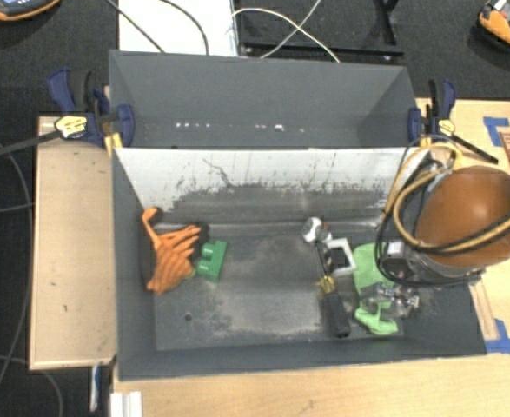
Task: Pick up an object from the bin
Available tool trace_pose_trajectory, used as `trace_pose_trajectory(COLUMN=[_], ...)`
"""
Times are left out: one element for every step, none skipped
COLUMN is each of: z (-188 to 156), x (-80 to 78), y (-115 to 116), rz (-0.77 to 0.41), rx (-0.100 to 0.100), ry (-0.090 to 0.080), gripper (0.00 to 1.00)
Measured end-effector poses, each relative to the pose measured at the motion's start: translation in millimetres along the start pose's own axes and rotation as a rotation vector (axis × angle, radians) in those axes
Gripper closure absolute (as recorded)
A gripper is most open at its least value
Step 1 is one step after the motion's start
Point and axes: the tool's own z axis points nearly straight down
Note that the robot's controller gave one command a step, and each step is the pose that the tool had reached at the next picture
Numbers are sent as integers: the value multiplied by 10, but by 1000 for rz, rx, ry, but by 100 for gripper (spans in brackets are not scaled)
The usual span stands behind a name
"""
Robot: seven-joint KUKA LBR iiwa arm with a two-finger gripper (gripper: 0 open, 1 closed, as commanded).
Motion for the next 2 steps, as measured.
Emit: trace_pose_trajectory(z=[-80,-131], x=[-6,-8], y=[-7,-4], rz=[2,2], rx=[4,3], ry=[-2,-2], gripper=[100,100])
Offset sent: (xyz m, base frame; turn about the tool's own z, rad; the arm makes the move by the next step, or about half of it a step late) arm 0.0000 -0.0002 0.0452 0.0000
